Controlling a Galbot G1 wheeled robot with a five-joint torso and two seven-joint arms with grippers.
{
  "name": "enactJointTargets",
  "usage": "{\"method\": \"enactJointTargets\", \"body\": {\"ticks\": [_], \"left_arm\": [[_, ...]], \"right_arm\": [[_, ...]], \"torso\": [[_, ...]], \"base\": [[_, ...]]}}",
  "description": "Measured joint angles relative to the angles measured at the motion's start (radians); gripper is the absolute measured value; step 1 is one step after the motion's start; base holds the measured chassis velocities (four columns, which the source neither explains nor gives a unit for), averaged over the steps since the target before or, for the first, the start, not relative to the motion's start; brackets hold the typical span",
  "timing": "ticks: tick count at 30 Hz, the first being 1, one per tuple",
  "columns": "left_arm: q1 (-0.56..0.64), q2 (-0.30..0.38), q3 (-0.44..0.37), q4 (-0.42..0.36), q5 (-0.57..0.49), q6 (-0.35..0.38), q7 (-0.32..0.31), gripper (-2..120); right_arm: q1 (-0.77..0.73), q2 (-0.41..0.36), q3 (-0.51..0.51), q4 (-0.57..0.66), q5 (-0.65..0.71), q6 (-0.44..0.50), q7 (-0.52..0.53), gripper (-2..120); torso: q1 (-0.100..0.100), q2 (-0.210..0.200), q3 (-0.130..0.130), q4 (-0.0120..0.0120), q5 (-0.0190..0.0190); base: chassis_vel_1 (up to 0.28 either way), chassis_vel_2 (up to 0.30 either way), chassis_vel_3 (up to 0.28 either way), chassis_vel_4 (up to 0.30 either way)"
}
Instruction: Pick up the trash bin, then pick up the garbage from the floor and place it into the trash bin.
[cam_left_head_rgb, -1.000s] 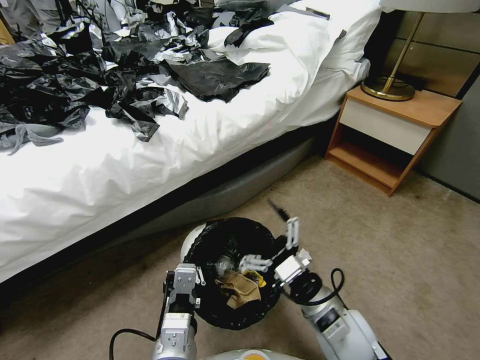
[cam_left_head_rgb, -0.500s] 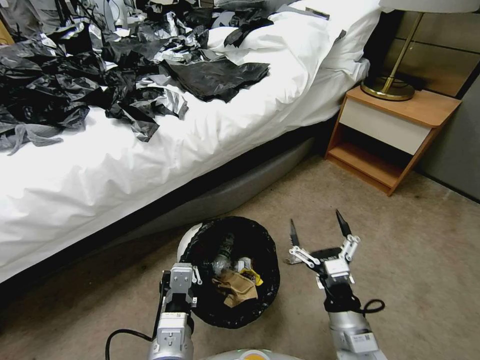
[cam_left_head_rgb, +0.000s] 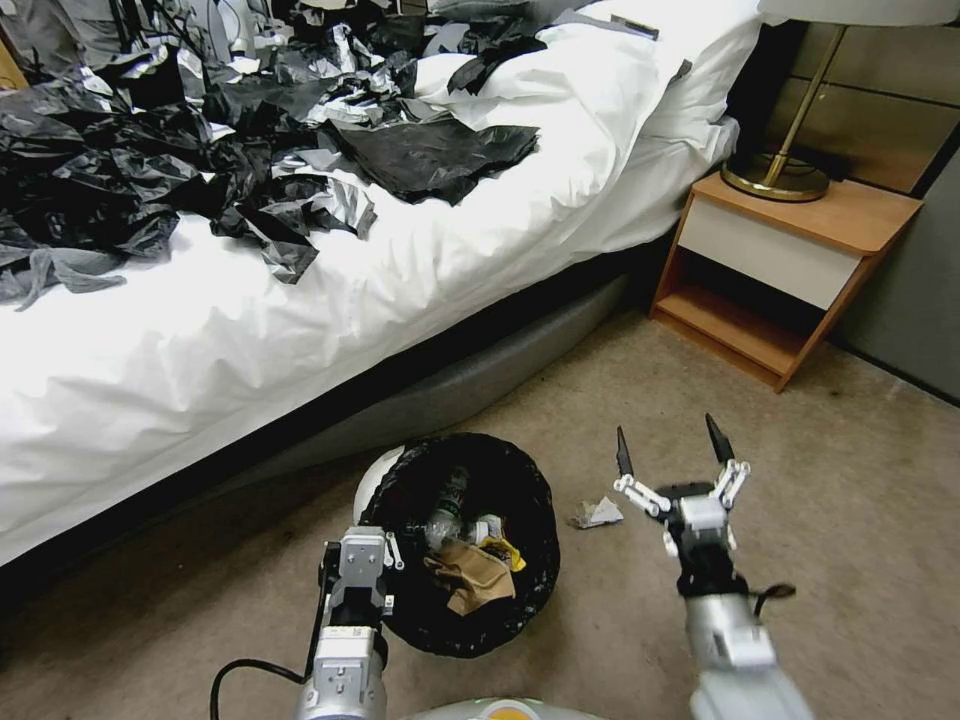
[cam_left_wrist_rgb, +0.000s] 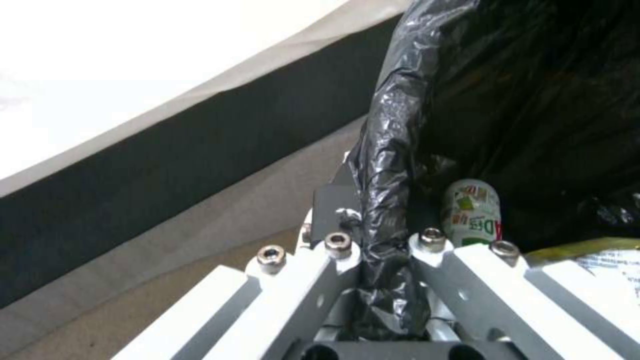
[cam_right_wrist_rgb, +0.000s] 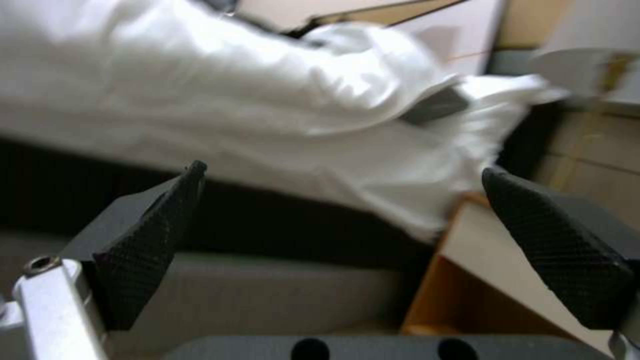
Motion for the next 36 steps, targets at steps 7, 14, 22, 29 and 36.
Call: {"method": "enactJointTargets", "body": {"ticks": [7, 14, 22, 29, 36], "left_arm": [[0.005, 0.001, 0.005, -0.005, 0.007, 0.0, -0.001, 0], [0.011, 0.0, -0.002, -0.017, 0.01, 0.0, -0.001, 0], [0.011, -0.005, -0.002, -0.015, 0.013, 0.0, -0.002, 0], [0.007, -0.006, -0.003, -0.009, 0.013, 0.0, -0.002, 0], [0.005, -0.009, -0.003, -0.005, 0.013, 0.001, -0.002, 0]], "right_arm": [[0.121, -0.115, -0.019, -0.154, -0.063, -0.032, -0.187, 100], [0.277, -0.129, -0.04, -0.424, -0.292, 0.098, -0.358, 100], [0.413, -0.076, -0.035, -0.643, -0.474, 0.182, -0.441, 100], [0.489, -0.063, -0.035, -0.828, -0.479, 0.196, -0.434, 100], [0.538, -0.059, -0.044, -0.946, -0.452, 0.218, -0.451, 100]], "torso": [[0.0, 0.0, 0.0, 0.0001, -0.0002], [0.0, 0.0, 0.0, -0.0002, 0.0], [0.0, 0.0, 0.0, 0.0, -0.0002], [0.0, 0.0, 0.0, -0.0003, -0.0003], [0.0, 0.0, 0.0, -0.0002, -0.0003]], "base": [[0.0, 0.0, 0.0, 0.0], [0.0, 0.0, 0.0, 0.0], [0.0, 0.0, 0.0, 0.0], [0.0, 0.0, 0.0, 0.0], [0.0, 0.0, 0.0, 0.0]]}}
